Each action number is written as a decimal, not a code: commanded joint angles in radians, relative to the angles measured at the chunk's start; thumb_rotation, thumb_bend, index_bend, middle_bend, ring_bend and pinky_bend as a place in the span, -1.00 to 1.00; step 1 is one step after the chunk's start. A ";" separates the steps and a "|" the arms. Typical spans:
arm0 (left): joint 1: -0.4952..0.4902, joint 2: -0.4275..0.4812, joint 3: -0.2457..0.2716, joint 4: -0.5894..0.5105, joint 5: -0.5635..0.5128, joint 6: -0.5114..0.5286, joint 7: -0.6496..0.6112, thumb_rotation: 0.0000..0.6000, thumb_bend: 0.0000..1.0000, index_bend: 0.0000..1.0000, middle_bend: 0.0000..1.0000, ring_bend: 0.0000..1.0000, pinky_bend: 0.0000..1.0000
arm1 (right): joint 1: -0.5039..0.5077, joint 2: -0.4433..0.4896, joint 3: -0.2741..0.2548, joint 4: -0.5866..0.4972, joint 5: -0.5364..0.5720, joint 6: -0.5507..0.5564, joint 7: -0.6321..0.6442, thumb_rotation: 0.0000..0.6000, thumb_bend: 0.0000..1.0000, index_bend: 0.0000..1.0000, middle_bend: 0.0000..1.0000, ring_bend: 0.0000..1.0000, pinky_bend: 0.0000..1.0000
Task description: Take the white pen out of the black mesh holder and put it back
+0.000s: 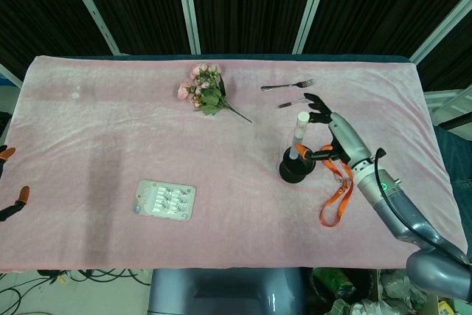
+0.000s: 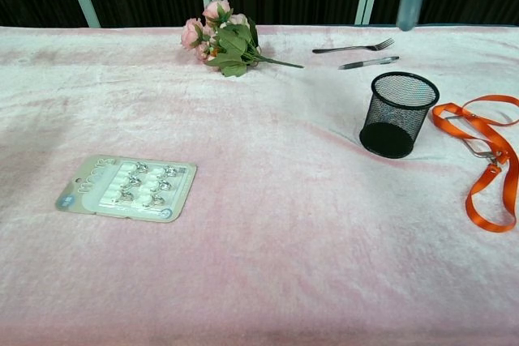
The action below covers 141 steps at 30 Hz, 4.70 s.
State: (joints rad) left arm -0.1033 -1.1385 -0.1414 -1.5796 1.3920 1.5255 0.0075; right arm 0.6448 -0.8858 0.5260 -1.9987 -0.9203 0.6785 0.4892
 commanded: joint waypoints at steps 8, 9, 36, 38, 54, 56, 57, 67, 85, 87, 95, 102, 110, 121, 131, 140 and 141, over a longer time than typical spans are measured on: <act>0.002 0.008 -0.002 0.001 -0.001 0.000 -0.016 1.00 -0.29 -0.70 -0.79 -1.00 -0.94 | -0.130 0.098 0.023 0.160 -0.240 -0.112 0.198 1.00 -0.37 0.29 -0.97 -0.84 -0.62; 0.002 0.008 -0.002 -0.001 0.001 0.001 -0.017 1.00 -0.29 -0.70 -0.79 -1.00 -0.94 | -0.115 0.092 -0.025 0.217 -0.175 -0.084 0.069 1.00 -0.37 0.29 -0.97 -0.84 -0.62; 0.010 0.016 -0.003 -0.014 0.005 0.016 -0.022 1.00 -0.29 -0.70 -0.79 -1.00 -0.94 | -0.309 0.051 0.342 -0.030 -0.407 0.183 0.744 1.00 -0.36 0.29 -0.95 -0.84 -0.62; 0.010 0.017 -0.003 -0.014 0.005 0.017 -0.023 1.00 -0.29 -0.70 -0.79 -1.00 -0.94 | -0.331 0.054 0.338 0.011 -0.485 0.223 0.894 1.00 -0.36 0.29 -0.95 -0.84 -0.62; 0.004 0.008 -0.002 -0.011 0.002 0.006 -0.010 1.00 -0.29 -0.70 -0.79 -1.00 -0.93 | -0.108 -0.038 -0.016 0.296 -0.468 -0.032 0.126 1.00 -0.36 0.29 -0.93 -0.80 -0.62; 0.005 0.008 -0.003 -0.012 0.002 0.008 -0.011 1.00 -0.29 -0.70 -0.79 -1.00 -0.93 | -0.078 -0.083 -0.055 0.326 -0.387 -0.024 -0.084 1.00 -0.35 0.29 -0.93 -0.80 -0.62; 0.005 0.008 -0.003 -0.012 0.002 0.009 -0.011 1.00 -0.29 -0.70 -0.79 -1.00 -0.93 | -0.068 -0.095 -0.068 0.334 -0.358 -0.018 -0.151 1.00 -0.35 0.29 -0.93 -0.80 -0.62; 0.006 0.010 -0.003 -0.011 0.003 0.009 -0.014 1.00 -0.29 -0.70 -0.79 -1.00 -0.94 | 0.011 -0.161 -0.158 0.312 0.030 0.191 -0.743 1.00 -0.35 0.29 -0.93 -0.80 -0.62; 0.006 0.011 -0.004 -0.009 0.002 0.008 -0.017 1.00 -0.29 -0.70 -0.79 -1.00 -0.94 | -0.035 -0.129 -0.022 0.130 -0.049 -0.013 -0.126 1.00 -0.35 0.30 -0.93 -0.80 -0.62; 0.006 0.012 -0.004 -0.008 0.001 0.007 -0.018 1.00 -0.29 -0.70 -0.79 -1.00 -0.94 | -0.034 -0.133 -0.020 0.139 -0.064 -0.019 -0.096 1.00 -0.35 0.30 -0.93 -0.80 -0.62; 0.005 0.013 -0.005 -0.007 0.001 0.006 -0.022 1.00 -0.29 -0.70 -0.79 -1.00 -0.94 | -0.032 -0.136 -0.029 0.166 -0.107 -0.071 0.015 1.00 -0.35 0.31 -0.93 -0.80 -0.62; 0.006 0.014 -0.005 -0.007 -0.001 0.008 -0.021 1.00 -0.29 -0.70 -0.79 -1.00 -0.93 | -0.024 -0.159 -0.048 0.200 -0.135 -0.070 0.041 1.00 -0.35 0.31 -0.93 -0.80 -0.62; 0.008 0.015 -0.007 -0.008 -0.003 0.009 -0.020 1.00 -0.29 -0.70 -0.79 -1.00 -0.93 | -0.002 -0.182 -0.087 0.244 -0.148 -0.051 0.004 1.00 -0.35 0.31 -0.93 -0.80 -0.62; 0.009 0.015 -0.008 -0.008 -0.004 0.013 -0.019 1.00 -0.29 -0.70 -0.79 -1.00 -0.93 | 0.028 -0.225 -0.140 0.322 -0.122 -0.042 -0.043 1.00 -0.35 0.31 -0.93 -0.80 -0.62; 0.009 0.014 -0.008 -0.009 -0.005 0.013 -0.015 1.00 -0.29 -0.70 -0.79 -1.00 -0.93 | 0.050 -0.290 -0.186 0.392 -0.126 -0.030 -0.086 1.00 -0.35 0.31 -0.93 -0.82 -0.62; 0.009 0.016 -0.009 -0.009 -0.009 0.010 -0.016 1.00 -0.29 -0.70 -0.79 -1.00 -0.93 | 0.077 -0.359 -0.225 0.455 -0.143 0.009 -0.178 1.00 -0.35 0.31 -0.93 -0.83 -0.62; 0.009 0.016 -0.009 -0.009 -0.009 0.010 -0.017 1.00 -0.29 -0.70 -0.79 -1.00 -0.93 | 0.078 -0.362 -0.226 0.457 -0.141 0.011 -0.181 1.00 -0.35 0.31 -0.93 -0.82 -0.62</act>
State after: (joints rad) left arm -0.0943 -1.1223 -0.1502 -1.5890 1.3834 1.5355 -0.0094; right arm 0.7187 -1.2410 0.3048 -1.5482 -1.0631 0.6830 0.3154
